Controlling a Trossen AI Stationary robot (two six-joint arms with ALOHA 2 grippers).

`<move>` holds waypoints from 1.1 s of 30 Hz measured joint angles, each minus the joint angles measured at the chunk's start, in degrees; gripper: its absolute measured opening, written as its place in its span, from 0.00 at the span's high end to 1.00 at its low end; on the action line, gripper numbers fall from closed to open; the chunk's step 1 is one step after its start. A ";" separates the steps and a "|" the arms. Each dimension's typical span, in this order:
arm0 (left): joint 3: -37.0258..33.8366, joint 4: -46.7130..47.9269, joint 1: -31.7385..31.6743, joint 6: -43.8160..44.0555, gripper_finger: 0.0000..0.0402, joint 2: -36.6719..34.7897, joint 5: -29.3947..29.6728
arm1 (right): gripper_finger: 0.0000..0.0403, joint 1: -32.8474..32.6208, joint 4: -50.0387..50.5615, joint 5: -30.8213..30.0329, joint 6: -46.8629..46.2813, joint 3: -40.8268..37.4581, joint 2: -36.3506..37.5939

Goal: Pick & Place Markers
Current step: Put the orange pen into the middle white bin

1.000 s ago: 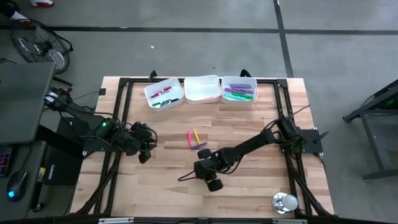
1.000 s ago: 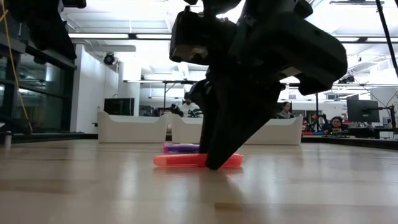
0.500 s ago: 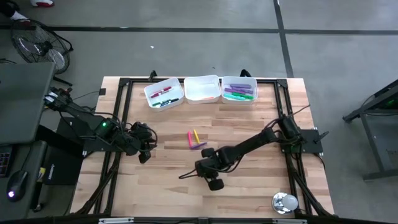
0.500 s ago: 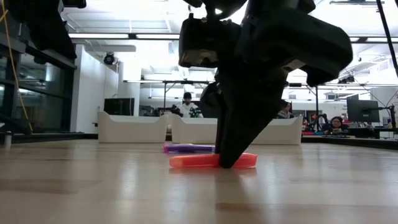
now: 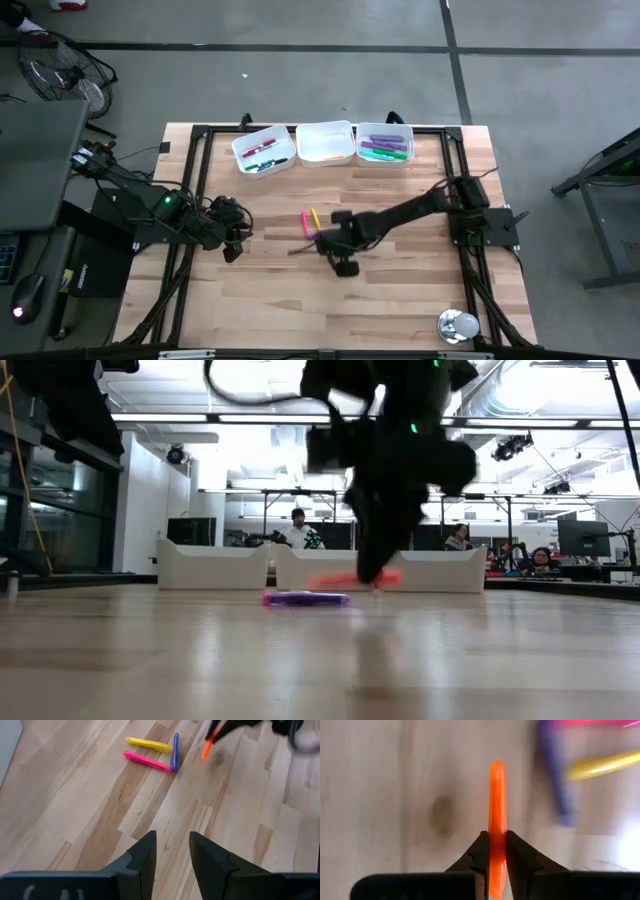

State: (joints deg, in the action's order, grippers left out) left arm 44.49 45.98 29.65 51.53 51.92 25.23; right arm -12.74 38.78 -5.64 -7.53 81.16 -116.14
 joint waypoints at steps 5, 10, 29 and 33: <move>0.00 -0.02 -0.01 0.02 0.71 -0.01 0.94 | 0.93 3.13 3.64 -0.90 2.00 0.27 4.94; 0.00 -0.04 -0.02 0.02 0.71 0.00 1.31 | 0.93 8.05 4.57 -1.06 5.06 0.38 9.66; 0.00 -0.13 -0.01 4.78 0.71 0.00 3.92 | 0.93 31.76 6.16 0.09 29.17 11.27 12.33; 0.00 -0.53 0.00 6.84 0.71 0.00 4.88 | 0.93 35.99 2.30 3.04 33.47 12.18 11.28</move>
State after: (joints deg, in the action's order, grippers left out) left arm 44.49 45.45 29.65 58.37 51.92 30.12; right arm 23.25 41.08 -2.60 25.94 93.34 -104.86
